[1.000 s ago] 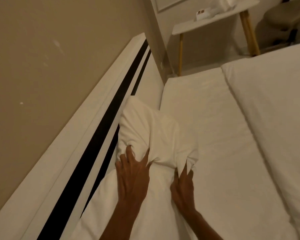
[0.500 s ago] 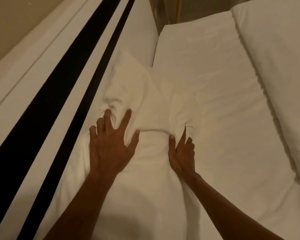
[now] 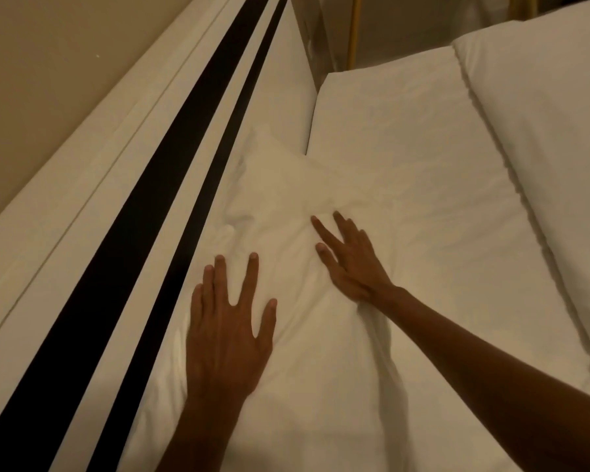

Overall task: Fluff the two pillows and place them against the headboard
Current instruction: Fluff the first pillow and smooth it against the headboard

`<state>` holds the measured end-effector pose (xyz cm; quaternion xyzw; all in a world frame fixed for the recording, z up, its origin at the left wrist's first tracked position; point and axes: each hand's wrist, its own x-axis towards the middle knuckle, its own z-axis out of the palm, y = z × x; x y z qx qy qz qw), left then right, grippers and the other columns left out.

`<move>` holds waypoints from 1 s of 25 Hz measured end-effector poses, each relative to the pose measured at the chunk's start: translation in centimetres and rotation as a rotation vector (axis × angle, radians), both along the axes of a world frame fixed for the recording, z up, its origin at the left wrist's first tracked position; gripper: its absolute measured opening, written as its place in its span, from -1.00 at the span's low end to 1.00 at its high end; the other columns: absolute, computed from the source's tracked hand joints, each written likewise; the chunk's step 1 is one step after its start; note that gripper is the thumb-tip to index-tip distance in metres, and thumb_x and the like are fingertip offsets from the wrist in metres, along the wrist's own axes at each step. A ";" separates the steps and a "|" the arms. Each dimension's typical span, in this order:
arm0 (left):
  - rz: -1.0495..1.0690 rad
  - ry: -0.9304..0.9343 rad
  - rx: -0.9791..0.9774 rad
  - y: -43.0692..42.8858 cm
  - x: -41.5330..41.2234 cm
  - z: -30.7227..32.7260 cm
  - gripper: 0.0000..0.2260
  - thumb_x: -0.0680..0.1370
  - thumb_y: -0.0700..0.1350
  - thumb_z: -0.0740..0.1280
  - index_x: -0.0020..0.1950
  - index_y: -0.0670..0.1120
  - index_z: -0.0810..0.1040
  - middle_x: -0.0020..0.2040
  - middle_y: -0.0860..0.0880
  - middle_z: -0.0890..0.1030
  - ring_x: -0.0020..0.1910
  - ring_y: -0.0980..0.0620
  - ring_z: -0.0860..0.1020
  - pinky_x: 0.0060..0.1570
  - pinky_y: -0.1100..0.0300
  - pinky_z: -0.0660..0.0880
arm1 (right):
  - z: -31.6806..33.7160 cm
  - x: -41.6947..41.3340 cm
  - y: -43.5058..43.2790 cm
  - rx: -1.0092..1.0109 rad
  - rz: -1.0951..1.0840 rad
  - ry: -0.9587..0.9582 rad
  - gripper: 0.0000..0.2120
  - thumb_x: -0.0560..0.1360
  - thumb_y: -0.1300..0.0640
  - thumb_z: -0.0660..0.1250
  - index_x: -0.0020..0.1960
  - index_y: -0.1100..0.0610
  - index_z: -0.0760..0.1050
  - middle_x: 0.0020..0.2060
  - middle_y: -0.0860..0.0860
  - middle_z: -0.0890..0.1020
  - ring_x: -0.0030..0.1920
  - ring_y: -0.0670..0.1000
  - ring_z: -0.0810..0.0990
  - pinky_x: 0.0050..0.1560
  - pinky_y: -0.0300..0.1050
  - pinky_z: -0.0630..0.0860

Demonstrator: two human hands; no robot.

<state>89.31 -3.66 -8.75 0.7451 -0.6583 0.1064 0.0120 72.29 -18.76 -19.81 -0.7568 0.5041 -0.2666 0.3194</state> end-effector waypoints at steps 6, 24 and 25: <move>0.070 0.044 -0.033 1.3 -2.0 0.4 -0.35 0.60 0.24 -0.02 0.63 0.01 -0.03 0.61 -0.23 0.05 0.59 -0.21 0.08 0.52 -0.14 0.14 | 1.9 -1.0 -1.2 -0.040 -0.021 -0.012 -0.47 0.63 -0.26 -0.10 0.58 -0.25 -0.09 0.61 0.10 -0.03 0.59 0.11 -0.04 0.56 0.15 -0.08; 0.192 0.053 0.031 6.7 -8.5 -2.6 -0.36 0.63 0.16 -0.05 0.60 -0.21 0.07 0.60 -0.27 0.06 0.58 -0.22 0.10 0.53 -0.17 0.12 | 4.4 -1.3 -0.3 -0.408 0.386 0.165 -0.41 0.65 -0.18 0.02 0.60 -0.17 -0.13 0.62 -0.03 -0.10 0.60 0.03 -0.10 0.56 0.07 -0.02; 0.201 0.037 0.053 6.8 -7.8 -3.0 -0.37 0.64 0.15 -0.07 0.60 -0.21 0.06 0.60 -0.27 0.04 0.59 -0.21 0.09 0.53 -0.15 0.08 | 3.6 -1.6 -0.4 -0.391 0.399 0.210 -0.40 0.65 -0.19 0.02 0.60 -0.18 -0.16 0.62 -0.03 -0.11 0.60 0.04 -0.11 0.57 0.08 -0.02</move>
